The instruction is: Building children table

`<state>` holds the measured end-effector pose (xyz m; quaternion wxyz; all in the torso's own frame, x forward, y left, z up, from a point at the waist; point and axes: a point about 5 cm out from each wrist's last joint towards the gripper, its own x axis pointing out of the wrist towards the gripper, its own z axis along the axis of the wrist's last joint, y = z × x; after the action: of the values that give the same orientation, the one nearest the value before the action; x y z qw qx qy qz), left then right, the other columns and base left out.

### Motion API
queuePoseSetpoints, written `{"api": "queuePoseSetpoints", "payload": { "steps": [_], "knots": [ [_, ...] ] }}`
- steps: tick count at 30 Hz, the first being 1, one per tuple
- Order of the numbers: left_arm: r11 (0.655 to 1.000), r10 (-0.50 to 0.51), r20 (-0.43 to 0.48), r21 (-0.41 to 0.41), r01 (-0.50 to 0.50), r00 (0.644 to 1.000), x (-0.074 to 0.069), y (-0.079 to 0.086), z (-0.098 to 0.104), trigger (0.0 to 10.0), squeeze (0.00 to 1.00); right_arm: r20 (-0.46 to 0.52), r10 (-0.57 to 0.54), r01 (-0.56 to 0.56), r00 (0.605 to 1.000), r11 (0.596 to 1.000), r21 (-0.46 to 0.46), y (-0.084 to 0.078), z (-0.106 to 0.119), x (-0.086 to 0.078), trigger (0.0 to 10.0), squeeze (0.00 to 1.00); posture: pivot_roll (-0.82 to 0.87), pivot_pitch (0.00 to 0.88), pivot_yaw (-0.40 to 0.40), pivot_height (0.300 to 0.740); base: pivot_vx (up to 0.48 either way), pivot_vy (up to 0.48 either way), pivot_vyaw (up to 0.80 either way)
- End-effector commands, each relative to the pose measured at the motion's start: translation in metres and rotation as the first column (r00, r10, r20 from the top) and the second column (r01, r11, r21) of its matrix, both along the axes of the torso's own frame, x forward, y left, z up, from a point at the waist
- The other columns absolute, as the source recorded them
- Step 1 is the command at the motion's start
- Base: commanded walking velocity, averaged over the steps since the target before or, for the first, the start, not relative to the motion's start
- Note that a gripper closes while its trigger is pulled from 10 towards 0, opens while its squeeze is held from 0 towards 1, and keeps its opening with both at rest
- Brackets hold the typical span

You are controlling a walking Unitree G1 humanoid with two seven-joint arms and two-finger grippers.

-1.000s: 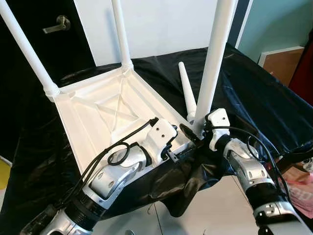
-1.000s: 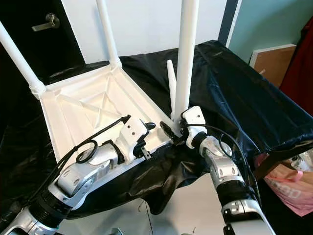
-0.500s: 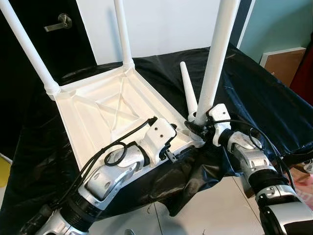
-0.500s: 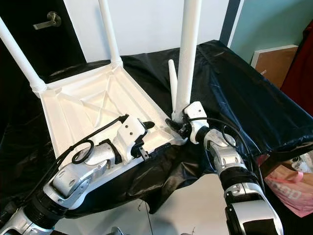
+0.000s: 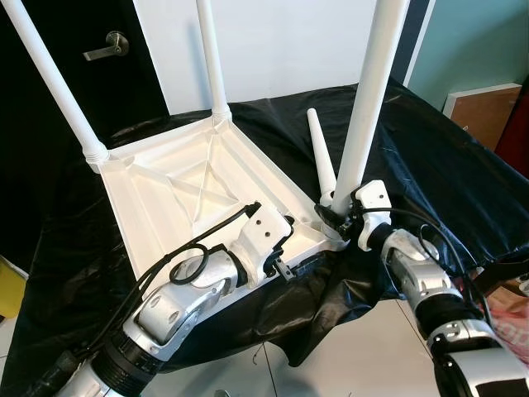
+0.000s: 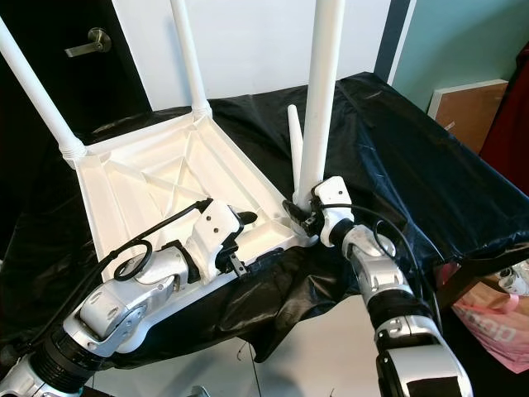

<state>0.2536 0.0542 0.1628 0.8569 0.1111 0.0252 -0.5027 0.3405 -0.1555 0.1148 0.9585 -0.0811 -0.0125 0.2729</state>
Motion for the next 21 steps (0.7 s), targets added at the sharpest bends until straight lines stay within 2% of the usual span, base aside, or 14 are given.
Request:
{"api": "queuePoseSetpoints", "payload": {
  "steps": [1,5,8,11,13,16,17,18,19,20,21],
  "knots": [
    [0.983,-0.184,-0.052,0.016,0.185,0.982,-0.008,-0.003,-0.002,10.0,0.00,-0.089,-0.059,0.057,0.994,0.998,-0.027,0.000,-0.025,-0.010,10.0,0.00,-0.08,0.014,0.060,0.740,0.000,0.000,0.00],
    [0.982,-0.185,-0.058,0.011,0.186,0.981,-0.009,-0.004,-0.003,10.0,0.00,-0.077,-0.123,0.124,0.989,0.992,0.010,0.008,-0.026,-0.014,10.0,0.00,-0.09,0.016,0.066,0.740,0.000,0.000,0.00],
    [0.982,-0.189,-0.063,0.016,0.191,0.980,-0.009,-0.003,-0.004,10.0,0.00,-0.077,-0.246,0.252,0.966,0.965,0.075,0.021,-0.026,-0.017,10.0,0.00,-0.08,0.026,0.067,0.740,0.000,0.000,0.00],
    [0.982,-0.189,-0.063,0.016,0.191,0.980,-0.009,-0.003,-0.004,10.0,0.00,-0.077,-0.246,0.252,0.966,0.965,0.075,0.021,-0.026,-0.017,10.0,0.00,-0.08,0.026,0.067,0.740,0.000,0.000,0.00],
    [0.987,-0.159,-0.058,0.020,0.161,0.986,-0.005,0.000,-0.002,10.0,0.00,-0.102,-0.333,0.343,0.937,0.934,0.100,0.027,-0.029,-0.017,10.0,0.00,-0.08,0.032,0.067,0.740,0.000,0.000,0.00],
    [0.990,-0.139,-0.054,0.019,0.140,0.989,-0.003,0.001,-0.001,10.0,0.00,-0.112,-0.370,0.381,0.922,0.919,0.100,0.029,-0.031,-0.017,10.0,0.00,-0.08,0.031,0.065,0.740,0.000,0.000,0.00],
    [0.992,-0.119,-0.050,0.025,0.121,0.992,0.000,0.003,-0.002,10.0,0.00,-0.122,-0.423,0.435,0.898,0.895,0.101,0.031,-0.033,-0.017,10.0,0.00,-0.08,0.028,0.063,0.740,0.000,0.000,0.00],
    [0.992,-0.119,-0.050,0.025,0.121,0.992,0.000,0.003,-0.002,10.0,0.00,-0.122,-0.423,0.435,0.898,0.895,0.101,0.031,-0.033,-0.017,10.0,0.00,-0.08,0.028,0.063,0.740,0.000,0.000,0.00],
    [0.994,-0.102,-0.045,0.023,0.103,0.994,0.002,0.005,-0.001,10.0,0.00,-0.121,-0.499,0.510,0.858,0.854,0.098,0.032,-0.033,-0.016,10.0,0.00,-0.08,0.028,0.061,0.740,0.000,0.000,0.00],
    [0.994,-0.102,-0.045,0.023,0.103,0.994,0.002,0.005,-0.001,10.0,0.00,-0.121,-0.499,0.510,0.858,0.854,0.098,0.032,-0.033,-0.016,10.0,0.00,-0.08,0.028,0.061,0.740,0.000,0.000,0.00],
    [0.995,-0.091,-0.042,0.023,0.092,0.995,0.004,0.007,-0.001,10.0,0.00,-0.124,-0.559,0.571,0.820,0.813,0.112,0.035,-0.032,-0.016,10.0,0.00,-0.08,0.023,0.062,0.740,0.000,0.000,0.00]
  ]
}}
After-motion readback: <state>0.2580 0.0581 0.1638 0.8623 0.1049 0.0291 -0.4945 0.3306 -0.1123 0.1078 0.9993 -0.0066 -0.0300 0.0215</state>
